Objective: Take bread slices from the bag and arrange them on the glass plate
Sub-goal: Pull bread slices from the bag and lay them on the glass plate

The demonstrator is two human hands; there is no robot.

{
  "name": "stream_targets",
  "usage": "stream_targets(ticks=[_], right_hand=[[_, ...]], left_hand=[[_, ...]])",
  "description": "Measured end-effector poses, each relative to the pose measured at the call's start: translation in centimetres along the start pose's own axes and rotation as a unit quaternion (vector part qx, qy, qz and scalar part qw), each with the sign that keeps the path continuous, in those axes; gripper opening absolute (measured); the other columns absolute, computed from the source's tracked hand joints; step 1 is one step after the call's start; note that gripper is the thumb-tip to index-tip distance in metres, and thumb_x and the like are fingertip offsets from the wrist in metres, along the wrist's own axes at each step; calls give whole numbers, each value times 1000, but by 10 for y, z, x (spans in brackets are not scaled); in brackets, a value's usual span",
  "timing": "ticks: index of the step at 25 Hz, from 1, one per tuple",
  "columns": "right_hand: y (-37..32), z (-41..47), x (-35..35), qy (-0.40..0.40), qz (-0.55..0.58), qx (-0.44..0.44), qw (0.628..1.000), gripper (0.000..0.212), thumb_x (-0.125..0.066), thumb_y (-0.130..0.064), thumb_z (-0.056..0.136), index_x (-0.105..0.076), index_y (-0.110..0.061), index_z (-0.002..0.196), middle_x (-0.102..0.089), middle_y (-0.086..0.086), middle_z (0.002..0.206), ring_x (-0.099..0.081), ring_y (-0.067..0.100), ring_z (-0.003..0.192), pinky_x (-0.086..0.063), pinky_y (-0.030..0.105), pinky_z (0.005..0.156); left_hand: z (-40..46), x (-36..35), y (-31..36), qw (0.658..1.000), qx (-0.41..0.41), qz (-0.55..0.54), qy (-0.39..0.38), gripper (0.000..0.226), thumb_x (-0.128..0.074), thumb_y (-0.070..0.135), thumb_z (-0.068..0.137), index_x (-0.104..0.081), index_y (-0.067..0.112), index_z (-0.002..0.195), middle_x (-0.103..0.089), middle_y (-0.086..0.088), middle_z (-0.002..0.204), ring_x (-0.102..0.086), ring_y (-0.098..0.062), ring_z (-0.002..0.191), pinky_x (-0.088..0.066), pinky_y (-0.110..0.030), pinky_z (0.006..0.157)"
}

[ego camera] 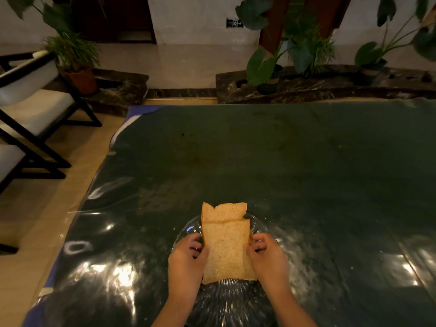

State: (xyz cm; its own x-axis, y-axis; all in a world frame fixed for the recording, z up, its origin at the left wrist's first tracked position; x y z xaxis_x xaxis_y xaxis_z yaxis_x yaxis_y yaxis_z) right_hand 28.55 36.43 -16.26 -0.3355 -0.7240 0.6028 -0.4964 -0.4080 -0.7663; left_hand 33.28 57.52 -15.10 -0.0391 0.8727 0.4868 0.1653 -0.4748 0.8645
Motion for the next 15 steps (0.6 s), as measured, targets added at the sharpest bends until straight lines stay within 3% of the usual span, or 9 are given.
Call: stream_targets(ticks=[5, 10, 15], right_hand=[[-1, -5, 0, 11, 3, 20, 1000, 22, -72, -22, 73, -55, -35, 70, -60, -20, 65, -57, -6, 61, -39, 14, 50], [1, -8, -1, 5, -11, 33, 999, 10, -70, -22, 76, -62, -27, 78, -62, -17, 70, -57, -5, 62, -37, 10, 52], [-4, -11, 12, -4, 0, 36, 999, 8, -68, -19, 76, -66, -21, 83, -66, -9, 79, -63, 10, 75, -43, 16, 57]], left_hand=[[-4, 0, 1, 1000, -6, 17, -12, 17, -72, 8, 76, -67, 15, 91, -65, 4, 73, -61, -7, 65, -43, -11, 55], [-9, 0, 3, 999, -12, 35, -14, 20, -72, 10, 77, -67, 16, 96, -62, 12, 73, -59, 0, 66, -40, -8, 55], [-15, 13, 8, 999, -20, 36, -9, 31, -73, 11, 76, -64, 14, 105, -66, 1, 81, -61, -3, 69, -43, -13, 59]])
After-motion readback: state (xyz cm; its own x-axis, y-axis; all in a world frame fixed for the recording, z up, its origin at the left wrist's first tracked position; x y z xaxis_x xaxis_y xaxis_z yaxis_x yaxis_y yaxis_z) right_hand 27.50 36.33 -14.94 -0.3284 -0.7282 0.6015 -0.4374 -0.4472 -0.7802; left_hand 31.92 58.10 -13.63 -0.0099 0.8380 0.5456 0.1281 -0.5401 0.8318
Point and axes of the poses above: each hand's wrist, its own z-axis towards the middle knuckle, its own x-axis out of the back of the hand, y = z × x, the point moved 8 cm from there along z, towards the middle knuckle
